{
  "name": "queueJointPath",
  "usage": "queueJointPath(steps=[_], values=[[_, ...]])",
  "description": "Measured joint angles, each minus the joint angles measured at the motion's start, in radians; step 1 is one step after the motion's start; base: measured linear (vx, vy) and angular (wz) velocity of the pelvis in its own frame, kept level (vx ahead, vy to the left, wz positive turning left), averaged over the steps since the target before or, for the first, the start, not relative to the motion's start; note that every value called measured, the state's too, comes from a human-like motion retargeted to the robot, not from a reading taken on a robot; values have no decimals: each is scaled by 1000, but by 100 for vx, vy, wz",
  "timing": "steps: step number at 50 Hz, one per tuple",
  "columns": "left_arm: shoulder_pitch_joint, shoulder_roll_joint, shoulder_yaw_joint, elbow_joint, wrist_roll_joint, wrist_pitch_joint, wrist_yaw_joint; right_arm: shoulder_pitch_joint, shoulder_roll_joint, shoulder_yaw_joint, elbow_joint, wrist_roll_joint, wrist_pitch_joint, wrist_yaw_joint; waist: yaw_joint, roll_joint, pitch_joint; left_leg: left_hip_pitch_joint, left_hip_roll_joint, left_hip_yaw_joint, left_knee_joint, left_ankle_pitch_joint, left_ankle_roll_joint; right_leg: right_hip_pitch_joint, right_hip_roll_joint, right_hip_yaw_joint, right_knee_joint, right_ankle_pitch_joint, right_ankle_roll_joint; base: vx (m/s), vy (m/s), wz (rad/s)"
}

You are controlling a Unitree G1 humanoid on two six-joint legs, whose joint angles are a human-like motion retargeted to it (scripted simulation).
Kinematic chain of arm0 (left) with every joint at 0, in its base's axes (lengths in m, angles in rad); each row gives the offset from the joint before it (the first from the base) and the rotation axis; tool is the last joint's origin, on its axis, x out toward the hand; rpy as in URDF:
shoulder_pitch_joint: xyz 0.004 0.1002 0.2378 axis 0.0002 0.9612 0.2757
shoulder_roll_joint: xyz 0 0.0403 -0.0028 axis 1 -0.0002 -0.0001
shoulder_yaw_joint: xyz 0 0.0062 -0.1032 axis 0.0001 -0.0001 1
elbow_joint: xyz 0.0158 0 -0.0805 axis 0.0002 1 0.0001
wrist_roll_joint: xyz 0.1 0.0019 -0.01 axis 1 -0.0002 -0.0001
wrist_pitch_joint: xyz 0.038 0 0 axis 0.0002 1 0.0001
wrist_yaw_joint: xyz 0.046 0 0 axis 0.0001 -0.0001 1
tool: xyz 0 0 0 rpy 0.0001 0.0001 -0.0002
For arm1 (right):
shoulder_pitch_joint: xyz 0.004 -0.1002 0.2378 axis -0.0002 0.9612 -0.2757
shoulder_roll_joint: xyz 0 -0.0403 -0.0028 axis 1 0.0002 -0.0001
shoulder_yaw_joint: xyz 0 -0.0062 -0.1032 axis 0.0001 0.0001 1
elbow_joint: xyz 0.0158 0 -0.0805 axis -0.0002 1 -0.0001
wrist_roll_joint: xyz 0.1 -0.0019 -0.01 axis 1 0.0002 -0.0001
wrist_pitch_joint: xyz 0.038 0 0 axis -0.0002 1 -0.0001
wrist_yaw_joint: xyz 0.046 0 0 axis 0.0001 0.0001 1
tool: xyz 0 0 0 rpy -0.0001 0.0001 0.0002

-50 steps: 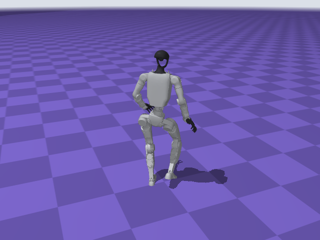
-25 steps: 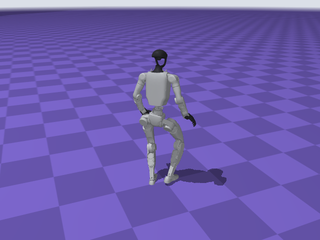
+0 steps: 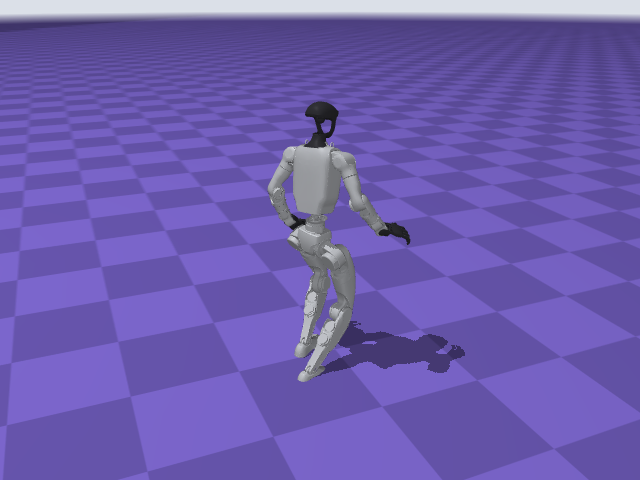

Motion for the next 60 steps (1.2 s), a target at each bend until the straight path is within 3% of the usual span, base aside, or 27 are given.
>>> queueJointPath(steps=[3,7,10,15,20,24,29,32,35,38,40,43,45,48,52,56,60], values=[[-19,15,-22,-41,19,-1,47,83,15,9,117,-14,3,16,-19,-2,-4,79,-58,-19,-41,-19,3,-33,-13,15,103,28,16,5,2,-53],[-61,51,-57,-86,32,-5,96,202,26,24,210,0,-3,56,-79,-34,5,219,-178,-40,-219,-43,21,-166,-130,-1,374,183,54,3,5,-29],[-99,83,-78,-107,38,1,133,282,31,24,238,32,-11,84,-129,-36,15,329,-234,-72,-373,-34,27,-283,-174,2,488,231,53,4,6,-5],[-134,102,-84,-107,34,7,162,376,48,4,262,84,-19,108,-187,-6,22,484,-246,-124,-566,-1,7,-380,-124,12,361,199,60,0,0,0],[-107,96,-52,-99,12,2,166,402,82,-39,247,124,-16,102,-189,14,10,537,-201,-156,-539,5,-19,-315,-36,20,191,195,71,0,-4,0],[-12,74,-12,-107,3,3,158,354,100,-78,188,123,-17,32,-145,21,-1,443,-99,-137,-233,27,-25,-207,17,-10,161,150,31,-5,-9,-19],[94,67,32,-135,39,24,140,201,64,-110,62,67,-3,-110,-27,39,33,199,84,-117,313,50,58,-111,103,-28,176,-26,-62,-6,-7,-57],[133,65,52,-152,76,38,122,90,30,-132,-11,24,23,-179,57,49,41,30,123,-132,420,8,96,-97,144,-8,151,-75,-84,-3,-1,-71],[185,59,60,-166,88,37,92,70,14,-140,-87,10,26,-188,119,14,15,-65,68,-102,289,13,91,-58,111,24,69,2,-43,4,4,-33],[230,49,69,-167,80,32,66,114,18,-116,-144,0,7,-155,135,-38,-30,-78,-26,-58,40,68,48,-27,40,23,2,216,56,6,7,3],[248,42,71,-163,76,31,57,144,23,-91,-167,-9,-7,-127,123,-70,-57,-63,-95,-37,-115,121,19,-27,-13,15,14,328,109,4,8,16],[246,35,58,-164,81,34,84,181,35,-55,-175,-25,-28,-101,89,-104,-75,-15,-185,-30,-247,162,12,-33,-90,5,127,410,138,1,7,8],[232,35,45,-172,97,33,116,211,45,-28,-166,-36,-34,-92,69,-115,-75,9,-221,-37,-231,130,31,-42,-136,-3,251,424,130,-2,6,-11],[171,53,24,-180,137,33,192,256,63,18,-123,-57,-22,-75,29,-127,-57,69,-271,-61,-171,-3,93,-101,-207,-5,490,400,99,0,4,-9],[-1,96,-15,-152,176,63,291,304,91,71,-20,-73,-1,-26,-36,-129,-11,187,-286,-102,-176,-133,104,-289,-245,15,699,320,20,0,0,0],[-91,114,-34,-163,167,76,302,396,57,102,30,-67,-12,48,-96,-72,-12,367,-283,-144,-313,-106,96,-444,-203,-5,596,243,-13,4,4,-6],[-79,111,-37,-180,117,42,266,468,15,79,11,-32,-31,89,-139,27,-53,499,-180,-170,-381,9,8,-471,-55,-57,276,239,9,9,-3,-14]])
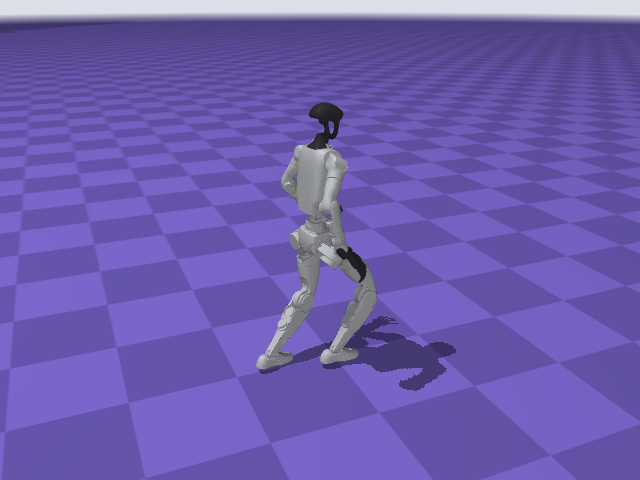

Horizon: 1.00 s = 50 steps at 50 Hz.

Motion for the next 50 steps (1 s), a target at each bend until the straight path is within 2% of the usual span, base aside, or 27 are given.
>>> queueJointPath(steps=[3,5,7,10,12,15,18,20,22,25,27,30,32,36,38,40,43,45,47,50], values=[[46,-3,-5,-20,-28,-26,-33,21,-15,-42,-57,28,-10,-23,-7,49,-27,-1,106,-4,141,129,-57,42,104,-13,-160,26,9,0,-12,-9],[91,-5,-7,-35,-27,-28,-50,10,-26,-71,-114,37,-16,-66,4,66,-29,-31,180,4,325,200,-54,78,141,-29,-148,7,-20,-6,-10,-21],[140,-5,-2,-36,-8,-15,-63,-31,-40,-102,-179,27,-17,-121,35,72,-13,-96,262,18,558,237,-15,123,162,-46,-89,-88,-81,-7,-9,-38],[186,-3,16,-25,43,17,-85,-149,-71,-141,-284,-26,13,-223,114,84,35,-282,374,3,874,183,64,206,195,-66,-53,-259,-159,-6,-9,-40],[211,-7,29,-23,63,21,-106,-230,-82,-151,-338,-51,27,-260,173,77,46,-421,378,12,910,104,93,268,193,-58,-91,-295,-164,-3,-1,-29],[258,4,52,-46,69,2,-144,-294,-84,-144,-399,-50,18,-255,243,31,25,-572,307,80,716,37,89,364,149,-24,-203,-233,-100,2,7,2],[304,12,70,-62,47,-18,-167,-275,-80,-104,-412,-48,-17,-205,268,-42,-13,-592,156,157,329,68,25,433,45,-7,-250,-79,9,4,13,16],[317,9,72,-71,31,-21,-163,-249,-71,-76,-397,-52,-33,-177,257,-90,-30,-563,45,179,123,108,4,449,-41,-4,-193,4,62,0,11,18],[309,6,67,-82,33,-21,-140,-208,-57,-47,-359,-54,-38,-153,235,-115,-33,-525,-20,174,83,103,22,438,-106,2,-59,71,84,-3,8,5],[260,9,55,-92,55,-18,-88,-134,-32,-5,-275,-60,-19,-120,186,-131,-19,-458,-77,150,147,14,79,370,-193,8,201,115,71,-3,5,1],[183,26,34,-76,74,-3,-37,-103,-9,17,-189,-62,-6,-100,142,-132,-2,-382,-95,122,151,-54,96,271,-213,32,323,83,39,-1,3,2],[56,41,-9,-36,86,20,12,-58,13,23,-76,-49,-4,-82,75,-109,16,-241,-100,84,83,-106,96,108,-193,52,346,-2,-10,0,0,0],[8,42,-27,-25,83,25,15,-17,10,10,-39,-25,-6,-64,31,-85,15,-140,-98,63,10,-107,84,27,-153,53,251,-47,-14,3,0,2],[-30,40,-60,9,72,8,-4,27,1,-36,-9,19,-7,-48,-20,-14,2,20,-35,46,-58,-94,40,-27,-9,41,-17,-92,3,4,-2,-3],[-20,33,-74,38,74,4,-20,23,1,-59,-11,31,-4,-63,-29,20,-6,44,25,49,27,-94,21,-8,57,26,-73,-104,-9,1,-7,-11],[18,20,-87,69,80,12,-38,1,5,-83,-26,39,-2,-90,-25,25,-12,34,86,67,191,-52,15,21,87,16,-38,-128,-43,-4,-11,-24],[81,2,-91,118,117,43,-72,-93,0,-122,-93,31,17,-164,27,35,1,-102,241,96,601,58,53,101,130,-23,11,-247,-133,-6,-13,-36],[109,-6,-85,131,147,56,-95,-184,-18,-134,-156,4,34,-218,88,42,16,-247,332,94,815,78,93,158,153,-44,-3,-316,-178,-7,-13,-43],[132,2,-64,98,165,45,-116,-272,-43,-138,-231,-21,47,-250,158,41,15,-410,372,80,875,54,94,216,174,-41,-75,-315,-182,-4,-8,-38],[191,29,-23,13,146,12,-141,-331,-76,-128,-336,-28,31,-242,241,0,0,-564,334,127,738,19,95,318,154,-4,-199,-246,-115,1,5,-9]])
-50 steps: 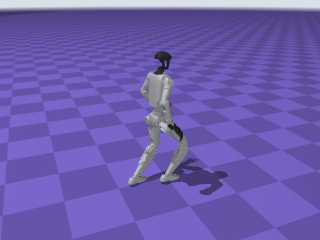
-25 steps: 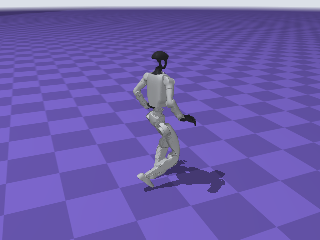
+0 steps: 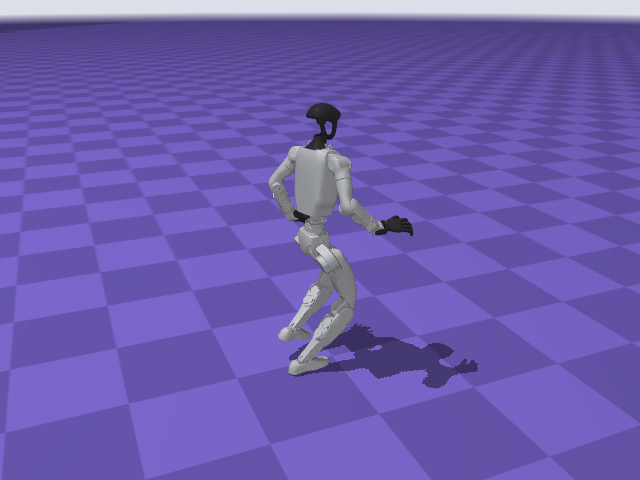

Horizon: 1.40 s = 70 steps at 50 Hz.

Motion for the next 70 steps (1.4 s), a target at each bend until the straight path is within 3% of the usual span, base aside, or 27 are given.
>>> queueJointPath(steps=[5,9,12,15,18,21,26,29,33,37,40,43,45,48,50,53,55,59,63,67,70], values=[[76,14,58,-83,-69,-27,-28,12,-22,52,-85,3,-50,67,42,-89,-39,-56,-209,84,-512,48,-69,132,-132,15,-68,185,149,2,11,13],[69,-4,62,-97,-77,-26,6,67,-1,99,-49,-18,-58,100,20,-125,-44,-26,-313,76,-562,29,-36,150,-225,18,122,252,185,-1,4,2],[20,-15,50,-98,-65,-22,55,129,30,140,40,-33,-43,129,-24,-137,-33,35,-349,59,-500,-36,1,77,-295,16,361,317,178,0,0,0],[-81,-6,16,-91,-54,-18,118,176,60,175,155,-45,-35,147,-89,-124,-24,150,-363,38,-527,-97,1,-87,-335,23,523,272,123,0,4,-5],[-175,15,-21,-104,-53,-12,148,245,50,180,205,-31,-50,156,-163,-88,-23,291,-368,19,-620,-126,-7,-257,-317,21,497,181,87,1,4,-1],[-241,47,-43,-139,-55,-19,156,318,17,160,185,-3,-64,175,-228,-54,-22,432,-364,7,-729,-128,-34,-376,-265,19,338,134,91,0,0,0],[-276,89,-68,-175,-64,-52,163,373,-27,126,90,30,-91,177,-263,12,-26,593,-288,2,-740,-102,-86,-395,-128,10,108,121,103,2,-2,-5],[-220,81,-64,-182,-92,-60,149,361,-32,108,9,64,-102,156,-249,44,-42,580,-175,2,-546,19,-115,-324,-67,-15,92,143,71,1,-12,-16],[-114,71,-34,-216,-103,-51,103,291,-26,70,-130,114,-101,104,-175,63,-38,402,46,13,-95,224,-75,-185,-7,-53,73,92,4,-4,-16,-7],[-22,96,35,-276,-81,-55,80,145,-39,31,-251,108,-78,24,-38,49,-17,124,145,-5,141,156,-18,-32,27,-42,-6,11,-22,-1,-7,-7],[64,123,98,-334,-92,-75,66,60,-70,10,-329,94,-78,-4,48,15,-16,-40,94,32,38,73,-18,77,11,-15,-77,-9,9,3,6,-1],[139,134,146,-371,-112,-94,60,38,-106,12,-386,75,-107,-11,88,-24,-22,-99,-32,83,-223,38,-51,171,-45,-1,-108,17,67,5,12,5],[167,129,162,-388,-122,-102,65,52,-115,22,-398,59,-125,-9,86,-54,-32,-84,-127,103,-379,33,-64,206,-94,6,-76,54,110,3,12,10],[144,111,155,-414,-112,-98,99,114,-94,62,-372,54,-145,21,33,-94,-49,-14,-236,106,-455,15,-36,173,-176,20,126,190,168,-1,9,13],[86,98,138,-433,-93,-96,137,164,-70,97,-325,60,-147,51,-23,-108,-51,52,-285,96,-466,-26,-14,94,-236,17,325,273,171,-4,7,14],[-93,85,96,-434,-59,-74,220,218,-36,143,-215,73,-154,96,-130,-102,-52,192,-330,70,-554,-78,-20,-100,-288,22,505,227,117,-1,7,23],[-219,75,78,-429,-55,-57,264,259,-29,161,-159,93,-165,122,-200,-78,-55,300,-344,47,-643,-86,-43,-219,-281,15,493,168,92,3,4,34],[-390,57,70,-446,-85,-66,304,344,-58,153,-132,136,-175,179,-289,5,-62,502,-313,6,-816,-29,-132,-343,-172,-16,152,103,96,6,-2,24],[-411,26,41,-419,-116,-100,303,357,-71,139,-131,122,-176,157,-296,81,-86,596,-228,-8,-804,51,-200,-325,-32,-26,-138,129,108,4,-8,-6],[-276,-48,-2,-301,-131,-78,263,286,-37,124,-126,98,-159,82,-261,102,-81,557,-113,-14,-461,196,-202,-250,35,-21,-34,127,39,-1,-10,-24],[-175,-107,-26,-149,-84,-34,212,178,-3,90,-142,61,-133,-6,-207,131,-49,412,54,-28,-56,292,-154,-168,91,-48,20,43,-56,-2,-13,-19]])
